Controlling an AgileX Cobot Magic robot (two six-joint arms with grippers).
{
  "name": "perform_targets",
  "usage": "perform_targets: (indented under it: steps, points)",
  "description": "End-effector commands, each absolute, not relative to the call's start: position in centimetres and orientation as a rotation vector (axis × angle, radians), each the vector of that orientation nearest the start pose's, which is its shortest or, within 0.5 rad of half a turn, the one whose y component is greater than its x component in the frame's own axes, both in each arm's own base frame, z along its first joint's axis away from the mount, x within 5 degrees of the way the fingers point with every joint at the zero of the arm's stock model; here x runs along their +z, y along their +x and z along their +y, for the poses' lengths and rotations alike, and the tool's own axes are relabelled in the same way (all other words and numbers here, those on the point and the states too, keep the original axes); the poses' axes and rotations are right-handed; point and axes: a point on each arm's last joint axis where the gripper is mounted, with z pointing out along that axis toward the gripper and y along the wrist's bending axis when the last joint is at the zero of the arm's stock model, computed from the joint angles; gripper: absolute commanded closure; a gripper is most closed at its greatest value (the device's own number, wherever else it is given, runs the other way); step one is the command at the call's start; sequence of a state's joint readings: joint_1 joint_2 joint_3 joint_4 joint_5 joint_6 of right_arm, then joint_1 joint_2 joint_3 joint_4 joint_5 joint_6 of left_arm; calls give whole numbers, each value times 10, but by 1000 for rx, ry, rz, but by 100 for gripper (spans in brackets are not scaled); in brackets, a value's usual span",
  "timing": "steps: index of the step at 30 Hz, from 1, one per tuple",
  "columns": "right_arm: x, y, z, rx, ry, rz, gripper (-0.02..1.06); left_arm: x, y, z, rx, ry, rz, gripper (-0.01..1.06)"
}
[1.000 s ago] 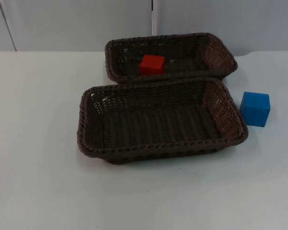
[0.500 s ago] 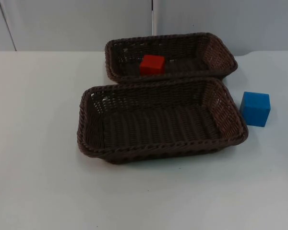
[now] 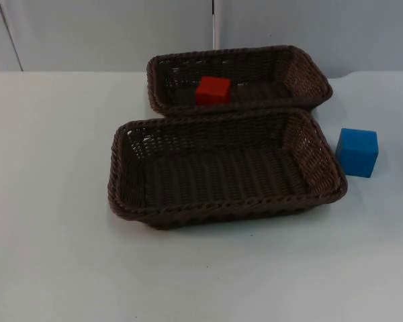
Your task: Pick up one cube with the left hand and place it into the upper basket. Pick up one cube with the right hand and place it into the lower basket.
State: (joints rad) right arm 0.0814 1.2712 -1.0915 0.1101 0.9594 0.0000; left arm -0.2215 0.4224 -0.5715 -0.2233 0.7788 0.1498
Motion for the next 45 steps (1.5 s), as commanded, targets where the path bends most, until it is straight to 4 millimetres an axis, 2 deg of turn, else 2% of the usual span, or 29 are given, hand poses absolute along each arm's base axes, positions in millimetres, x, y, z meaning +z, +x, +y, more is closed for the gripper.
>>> perform_targets:
  steps: [1, 4, 5, 9, 10, 14, 15, 17, 19, 21, 24, 25, 29, 32, 35, 41, 45]
  points:
    - [315, 265, 30, 169, -75, 2643, -1, 308, 69, -30, -300, 310, 2087, 6]
    - [294, 286, 32, 168, -60, 2681, -1, 308, 69, -30, -300, 309, 2085, 6]
    - [294, 286, 32, 168, -60, 2681, -1, 308, 69, -30, -300, 309, 2085, 6]
    - [263, 310, 34, 182, -9, 2718, -1, 308, 69, -29, -298, 310, 2086, 6]
    - [263, 310, 34, 182, -9, 2718, -1, 308, 69, -29, -298, 310, 2086, 6]
    - [237, 328, 40, 221, 35, 2727, 0, 308, 69, -30, -299, 309, 2085, 6]
    - [237, 328, 40, 221, 35, 2727, 0, 308, 69, -30, -299, 309, 2085, 6]
    - [222, 339, 42, 232, 125, 2732, 1, 308, 69, -30, -299, 309, 2085, 6]
    - [218, 343, 45, 237, 139, 2735, 3, 308, 69, -30, -299, 309, 2085, 6]
    - [209, 356, 51, 237, 156, 2744, 6, 308, 69, -30, -299, 309, 2085, 6]
    - [196, 375, 68, 255, 141, 2756, 9, 308, 69, -30, -299, 309, 2085, 6]
    - [196, 375, 68, 255, 141, 2756, 9, 308, 69, -30, -299, 309, 2085, 6]
    - [189, 399, 94, 285, 121, 2738, 9, 308, 69, -30, -301, 309, 2085, 6]
    - [183, 409, 105, 294, 119, 2739, 9, 308, 69, -30, -301, 309, 2085, 6]
    - [181, 414, 107, 293, 130, 2740, 9, 308, 69, -30, -301, 309, 2085, 6]
    - [181, 416, 97, 161, 186, 2720, 9, 308, 69, -30, -301, 309, 2085, 6]
    - [181, 417, 98, 166, 200, 2704, 9, 308, 69, -30, -301, 309, 2085, 6]
